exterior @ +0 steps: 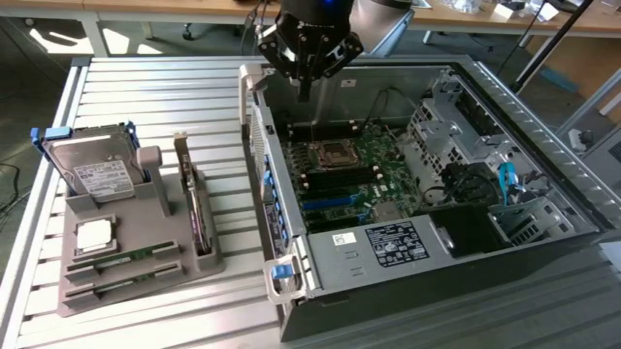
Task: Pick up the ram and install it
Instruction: 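Reach for the ram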
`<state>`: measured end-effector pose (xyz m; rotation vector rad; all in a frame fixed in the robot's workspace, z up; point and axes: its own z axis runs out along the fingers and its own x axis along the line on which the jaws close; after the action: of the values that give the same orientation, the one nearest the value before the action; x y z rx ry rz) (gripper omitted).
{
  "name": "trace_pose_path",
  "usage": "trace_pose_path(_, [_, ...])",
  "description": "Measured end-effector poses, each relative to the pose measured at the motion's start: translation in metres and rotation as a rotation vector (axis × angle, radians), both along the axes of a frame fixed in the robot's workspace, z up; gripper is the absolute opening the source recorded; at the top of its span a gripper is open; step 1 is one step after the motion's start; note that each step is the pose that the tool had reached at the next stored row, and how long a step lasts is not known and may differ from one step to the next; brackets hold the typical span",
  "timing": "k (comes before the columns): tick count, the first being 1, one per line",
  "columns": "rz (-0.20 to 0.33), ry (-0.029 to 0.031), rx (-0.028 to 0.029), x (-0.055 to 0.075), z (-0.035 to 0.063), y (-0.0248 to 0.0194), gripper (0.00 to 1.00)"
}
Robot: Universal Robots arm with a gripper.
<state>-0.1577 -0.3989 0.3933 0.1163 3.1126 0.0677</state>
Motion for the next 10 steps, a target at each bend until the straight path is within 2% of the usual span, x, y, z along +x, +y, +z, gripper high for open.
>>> trace_pose_path(10, [0.0, -0.0001, 0.0, -0.029, 0.0, 0.0, 0.11])
